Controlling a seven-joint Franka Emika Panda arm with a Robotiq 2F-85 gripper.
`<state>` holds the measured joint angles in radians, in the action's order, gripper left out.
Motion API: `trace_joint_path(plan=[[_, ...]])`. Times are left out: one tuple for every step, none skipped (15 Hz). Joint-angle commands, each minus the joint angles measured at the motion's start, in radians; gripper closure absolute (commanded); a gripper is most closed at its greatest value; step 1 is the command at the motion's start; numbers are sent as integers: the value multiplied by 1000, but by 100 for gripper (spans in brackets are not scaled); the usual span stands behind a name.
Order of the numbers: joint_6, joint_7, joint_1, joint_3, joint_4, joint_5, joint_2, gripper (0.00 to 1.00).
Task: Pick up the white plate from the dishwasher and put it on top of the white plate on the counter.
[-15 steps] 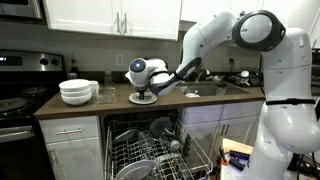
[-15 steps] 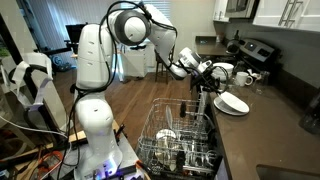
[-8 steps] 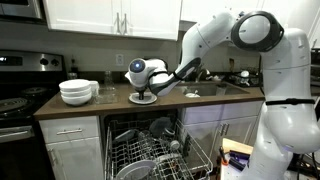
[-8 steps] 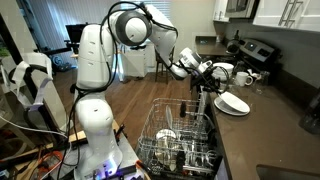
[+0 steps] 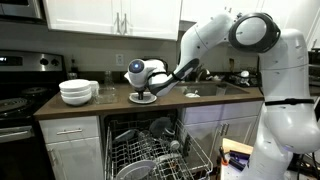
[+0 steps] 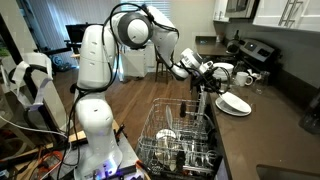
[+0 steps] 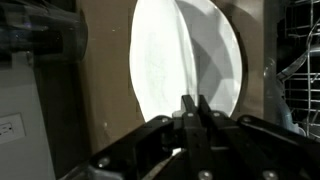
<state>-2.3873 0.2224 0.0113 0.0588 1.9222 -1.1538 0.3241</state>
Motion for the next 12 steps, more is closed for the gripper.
trace_joint_path(plan=[[-31,-29,-22,-6,-22,22,34,90],[-31,-29,-22,-6,-22,22,37,89],[-32,-30,-23,-6,-22,28,42,84],[-34,-31,-23,-6,-22,30,49,86],[-37,-32,-25,-5,-23,32,56,81],[-40,-33,-26,-5,-23,32,62,80],[-41,-35,-27,-5,-24,35,67,76],[-41,-35,-28,-5,-24,35,71,75],[-41,-35,-28,-5,-24,36,73,71],[-40,-36,-28,-5,-26,37,72,60],[-40,-36,-28,-4,-27,37,72,46],[-36,-37,-27,-5,-27,37,71,45]])
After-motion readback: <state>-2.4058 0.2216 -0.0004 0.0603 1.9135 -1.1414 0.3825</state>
